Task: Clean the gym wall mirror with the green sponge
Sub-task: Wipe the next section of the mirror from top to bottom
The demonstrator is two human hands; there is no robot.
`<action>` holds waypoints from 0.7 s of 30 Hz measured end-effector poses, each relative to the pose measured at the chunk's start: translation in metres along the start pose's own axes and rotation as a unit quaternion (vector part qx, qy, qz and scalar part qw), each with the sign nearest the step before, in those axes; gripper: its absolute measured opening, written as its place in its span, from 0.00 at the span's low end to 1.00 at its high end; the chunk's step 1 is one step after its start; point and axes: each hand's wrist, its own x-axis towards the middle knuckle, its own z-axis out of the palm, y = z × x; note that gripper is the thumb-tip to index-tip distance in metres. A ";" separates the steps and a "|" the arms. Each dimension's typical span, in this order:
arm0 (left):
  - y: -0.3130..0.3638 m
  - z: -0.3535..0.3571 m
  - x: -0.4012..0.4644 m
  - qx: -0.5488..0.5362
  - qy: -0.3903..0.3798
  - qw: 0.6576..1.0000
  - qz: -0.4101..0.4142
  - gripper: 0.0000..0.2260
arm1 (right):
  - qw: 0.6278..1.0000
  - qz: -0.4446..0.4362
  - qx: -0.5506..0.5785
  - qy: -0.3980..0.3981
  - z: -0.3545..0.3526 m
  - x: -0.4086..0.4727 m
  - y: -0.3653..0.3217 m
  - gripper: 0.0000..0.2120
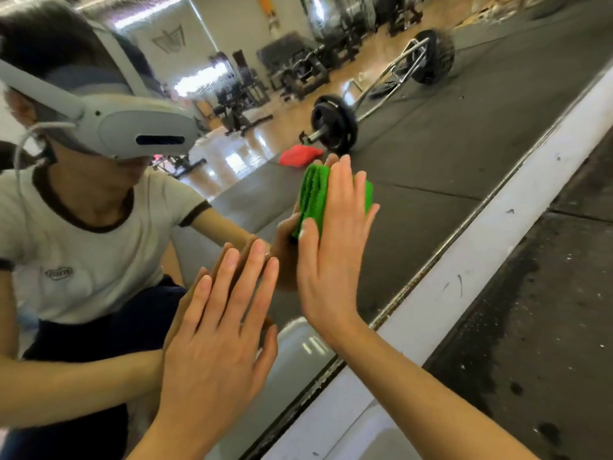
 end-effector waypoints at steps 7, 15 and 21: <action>-0.001 -0.004 0.001 -0.003 -0.021 1.000 0.000 0.32 | 0.901 0.408 0.036 0.145 -0.025 0.010 0.059 0.26; -0.003 -0.003 0.002 -0.048 -0.023 0.999 0.004 0.32 | 0.998 0.022 0.028 0.053 0.001 0.061 -0.018 0.26; -0.007 -0.019 0.003 -0.111 -0.016 0.994 0.016 0.33 | 0.933 0.334 0.032 0.131 -0.015 0.048 0.026 0.26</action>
